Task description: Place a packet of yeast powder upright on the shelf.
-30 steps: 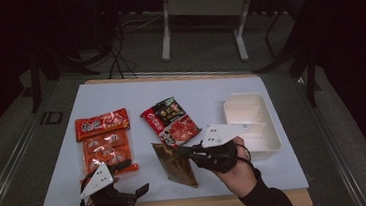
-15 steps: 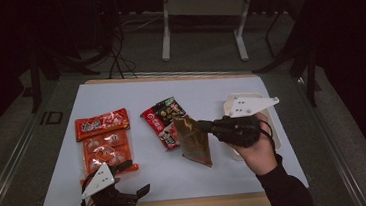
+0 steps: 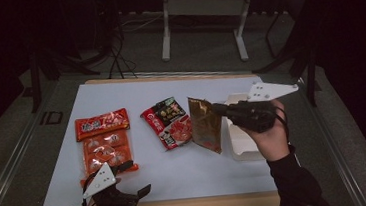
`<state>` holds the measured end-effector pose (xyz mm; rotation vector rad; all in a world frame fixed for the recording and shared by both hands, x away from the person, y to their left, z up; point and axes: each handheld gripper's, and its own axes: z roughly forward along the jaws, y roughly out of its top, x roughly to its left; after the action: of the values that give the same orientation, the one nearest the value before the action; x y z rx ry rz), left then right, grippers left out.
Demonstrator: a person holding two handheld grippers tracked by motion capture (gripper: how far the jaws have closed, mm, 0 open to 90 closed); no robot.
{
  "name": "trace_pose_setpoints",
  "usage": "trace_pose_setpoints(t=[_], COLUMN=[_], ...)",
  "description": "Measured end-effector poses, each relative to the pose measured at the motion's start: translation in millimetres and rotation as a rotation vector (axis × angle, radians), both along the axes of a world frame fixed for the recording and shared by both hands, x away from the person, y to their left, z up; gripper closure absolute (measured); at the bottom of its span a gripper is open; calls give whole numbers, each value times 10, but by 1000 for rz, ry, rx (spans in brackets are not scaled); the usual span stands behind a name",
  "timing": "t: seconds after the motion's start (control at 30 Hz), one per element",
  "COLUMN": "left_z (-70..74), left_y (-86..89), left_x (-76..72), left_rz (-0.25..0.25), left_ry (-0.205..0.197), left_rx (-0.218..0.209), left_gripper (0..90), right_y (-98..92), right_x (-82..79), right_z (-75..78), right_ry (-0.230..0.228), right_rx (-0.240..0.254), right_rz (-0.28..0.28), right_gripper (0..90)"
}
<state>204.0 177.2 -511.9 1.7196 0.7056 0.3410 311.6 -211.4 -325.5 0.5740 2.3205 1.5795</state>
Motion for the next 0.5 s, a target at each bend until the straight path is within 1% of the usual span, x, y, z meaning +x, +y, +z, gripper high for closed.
trace_pose_setpoints(t=[0.07,0.1,0.27,0.33,0.43,0.5], left_z=[-2,-3,-6,-7,-9,-9], left_y=[1,2,8,11,12,10], left_x=[0,-1,-4,-3,-1,-2], left_rz=[2,3,7,9,10,8], left_ry=[2,2,0,2,3,3], left_rx=[-1,0,3,1,2,3], left_gripper=[36,36,36,36,36,36], right_y=[-53,-85,-249,-322,-419,-476], right_x=[33,54,165,209,283,334], right_z=[41,61,150,177,208,221], right_ry=[-10,-5,-18,-17,-20,-24], right_rx=[-2,8,20,36,41,36], right_rz=[-17,-22,-63,-80,-111,-134], right_gripper=[897,897,897,897,896,896])
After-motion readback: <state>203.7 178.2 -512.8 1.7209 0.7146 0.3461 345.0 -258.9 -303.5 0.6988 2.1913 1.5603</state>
